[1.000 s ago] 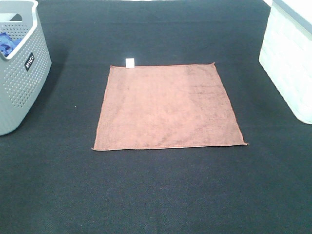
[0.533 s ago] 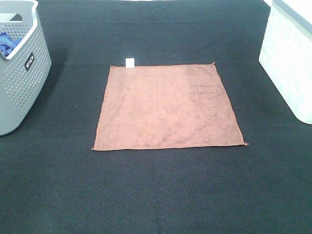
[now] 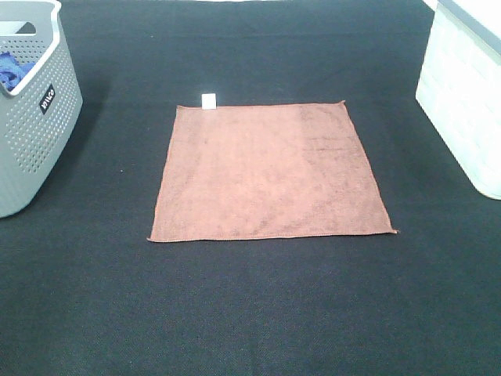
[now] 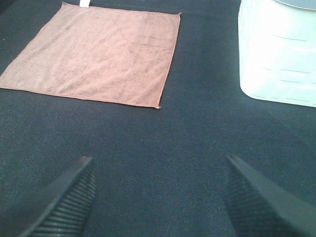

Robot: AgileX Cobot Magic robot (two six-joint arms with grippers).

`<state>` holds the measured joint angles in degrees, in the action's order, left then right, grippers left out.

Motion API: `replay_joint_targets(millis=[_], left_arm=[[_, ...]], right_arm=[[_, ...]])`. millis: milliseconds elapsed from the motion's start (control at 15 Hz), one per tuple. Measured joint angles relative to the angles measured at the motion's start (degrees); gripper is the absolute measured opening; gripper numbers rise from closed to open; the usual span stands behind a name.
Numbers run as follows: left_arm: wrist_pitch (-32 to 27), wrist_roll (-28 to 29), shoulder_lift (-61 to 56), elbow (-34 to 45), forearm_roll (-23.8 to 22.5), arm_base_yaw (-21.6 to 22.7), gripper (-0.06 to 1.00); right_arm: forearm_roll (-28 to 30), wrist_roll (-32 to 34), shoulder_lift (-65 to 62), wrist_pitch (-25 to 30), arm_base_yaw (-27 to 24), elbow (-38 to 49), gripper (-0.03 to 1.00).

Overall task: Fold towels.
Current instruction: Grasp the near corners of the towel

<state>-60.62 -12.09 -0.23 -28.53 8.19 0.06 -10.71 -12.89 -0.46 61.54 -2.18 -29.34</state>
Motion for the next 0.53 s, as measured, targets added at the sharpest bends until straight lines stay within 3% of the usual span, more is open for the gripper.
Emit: replay_joint_targets(millis=[533], left_arm=[[0.00,0.00,0.00,0.00,0.00,0.00,0.64]], right_arm=[[0.00,0.00,0.00,0.00,0.00,0.00,0.69]])
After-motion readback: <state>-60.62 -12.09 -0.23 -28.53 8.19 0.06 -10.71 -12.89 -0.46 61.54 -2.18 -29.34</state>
